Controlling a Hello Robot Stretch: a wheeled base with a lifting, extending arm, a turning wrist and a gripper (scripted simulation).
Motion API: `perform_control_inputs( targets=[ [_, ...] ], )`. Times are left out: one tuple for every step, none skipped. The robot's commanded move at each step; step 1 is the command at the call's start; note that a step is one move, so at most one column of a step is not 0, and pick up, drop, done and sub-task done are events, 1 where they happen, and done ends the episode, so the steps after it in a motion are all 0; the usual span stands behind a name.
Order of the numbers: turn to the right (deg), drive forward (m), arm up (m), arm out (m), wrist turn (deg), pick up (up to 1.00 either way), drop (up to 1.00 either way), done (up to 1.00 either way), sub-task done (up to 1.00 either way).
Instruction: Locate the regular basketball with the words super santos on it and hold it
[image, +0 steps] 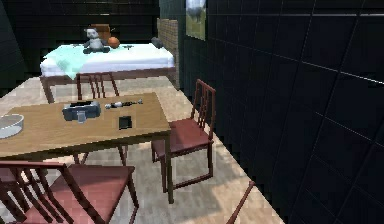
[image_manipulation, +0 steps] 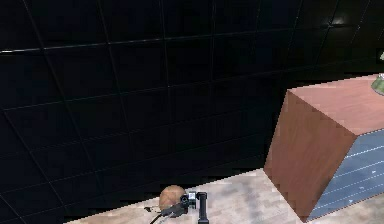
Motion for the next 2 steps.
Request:
perform_control_inputs(
  targets=[
    [0.0,0.00,0.00,0.00,45.0,0.00,0.00,0.00,0.00],
    [0.0,0.00,0.00,0.00,21.0,0.00,0.00,0.00,0.00]
  ],
)
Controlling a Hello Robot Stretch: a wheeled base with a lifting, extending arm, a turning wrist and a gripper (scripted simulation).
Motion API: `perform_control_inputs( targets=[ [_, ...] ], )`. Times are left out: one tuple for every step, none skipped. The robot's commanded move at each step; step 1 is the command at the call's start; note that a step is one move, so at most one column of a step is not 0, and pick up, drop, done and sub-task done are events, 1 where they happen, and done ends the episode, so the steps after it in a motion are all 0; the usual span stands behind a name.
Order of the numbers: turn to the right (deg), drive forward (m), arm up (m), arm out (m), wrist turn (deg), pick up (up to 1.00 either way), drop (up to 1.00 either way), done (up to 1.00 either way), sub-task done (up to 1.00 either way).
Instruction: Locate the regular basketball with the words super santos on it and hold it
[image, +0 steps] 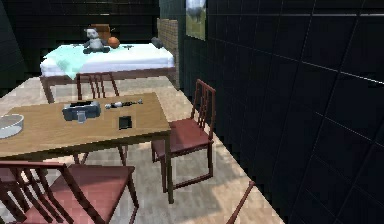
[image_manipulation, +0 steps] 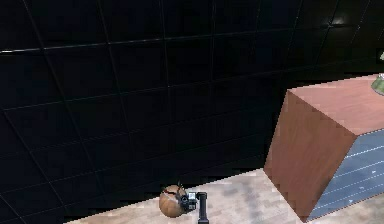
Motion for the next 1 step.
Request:
perform_control_inputs(
  targets=[
    [0.0,0.00,-0.30,0.00,0.0,0.00,0.00,0.00,0.00]
  ],
)
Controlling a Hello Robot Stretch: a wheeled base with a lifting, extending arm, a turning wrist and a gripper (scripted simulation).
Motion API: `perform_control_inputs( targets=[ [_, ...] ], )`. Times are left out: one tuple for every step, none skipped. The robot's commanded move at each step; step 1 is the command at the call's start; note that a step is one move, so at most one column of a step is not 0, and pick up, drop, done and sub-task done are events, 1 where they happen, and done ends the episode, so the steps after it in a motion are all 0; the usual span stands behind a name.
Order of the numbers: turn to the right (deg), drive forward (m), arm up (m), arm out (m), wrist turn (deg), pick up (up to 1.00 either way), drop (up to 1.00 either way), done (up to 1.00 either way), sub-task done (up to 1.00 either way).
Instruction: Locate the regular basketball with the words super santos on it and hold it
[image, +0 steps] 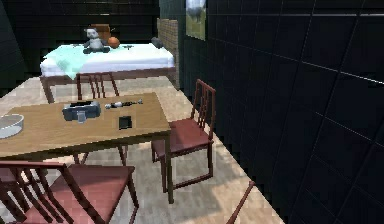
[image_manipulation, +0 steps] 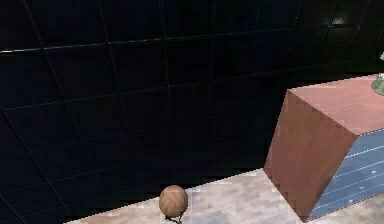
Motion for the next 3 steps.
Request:
perform_control_inputs(
  targets=[
    [0.0,0.00,0.00,0.00,0.0,1.00,0.00,0.00,0.00],
    [0.0,0.00,0.10,0.00,0.0,0.00,0.00,0.00,0.00],
    [0.0,0.00,0.00,0.00,0.0,0.00,0.00,1.00,0.00]
  ],
)
